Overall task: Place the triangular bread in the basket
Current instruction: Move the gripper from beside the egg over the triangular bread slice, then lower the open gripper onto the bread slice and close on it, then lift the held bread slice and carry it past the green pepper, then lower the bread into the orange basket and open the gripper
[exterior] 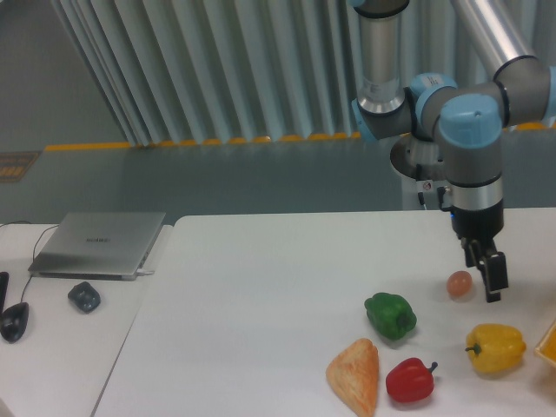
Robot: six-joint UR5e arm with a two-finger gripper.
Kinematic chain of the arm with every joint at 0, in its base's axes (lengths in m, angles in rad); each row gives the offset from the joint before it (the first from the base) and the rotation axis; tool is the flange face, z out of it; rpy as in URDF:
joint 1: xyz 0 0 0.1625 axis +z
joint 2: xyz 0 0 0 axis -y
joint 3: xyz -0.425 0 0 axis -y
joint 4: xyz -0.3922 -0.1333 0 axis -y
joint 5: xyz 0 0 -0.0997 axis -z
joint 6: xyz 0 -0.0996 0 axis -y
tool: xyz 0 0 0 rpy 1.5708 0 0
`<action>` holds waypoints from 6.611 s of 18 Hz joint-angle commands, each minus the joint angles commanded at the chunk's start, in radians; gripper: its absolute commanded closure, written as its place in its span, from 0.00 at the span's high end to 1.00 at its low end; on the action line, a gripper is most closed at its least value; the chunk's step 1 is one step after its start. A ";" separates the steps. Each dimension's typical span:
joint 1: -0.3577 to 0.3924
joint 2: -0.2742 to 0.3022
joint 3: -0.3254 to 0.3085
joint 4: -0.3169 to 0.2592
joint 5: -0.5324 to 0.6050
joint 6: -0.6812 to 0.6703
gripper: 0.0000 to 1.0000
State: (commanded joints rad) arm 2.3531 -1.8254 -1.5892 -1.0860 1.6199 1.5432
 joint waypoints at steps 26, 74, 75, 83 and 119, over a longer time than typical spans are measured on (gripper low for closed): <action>-0.170 -0.090 0.064 0.147 -0.061 -0.682 1.00; -0.333 -0.356 0.184 0.176 0.110 -0.925 0.48; -0.333 -0.354 0.184 0.176 0.110 -0.925 0.47; -0.325 -0.318 0.199 0.176 0.062 -0.968 0.32; 0.032 -0.029 0.109 -0.270 0.005 0.059 0.33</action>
State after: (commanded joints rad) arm 2.3851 -1.8546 -1.4803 -1.3560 1.6245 1.6027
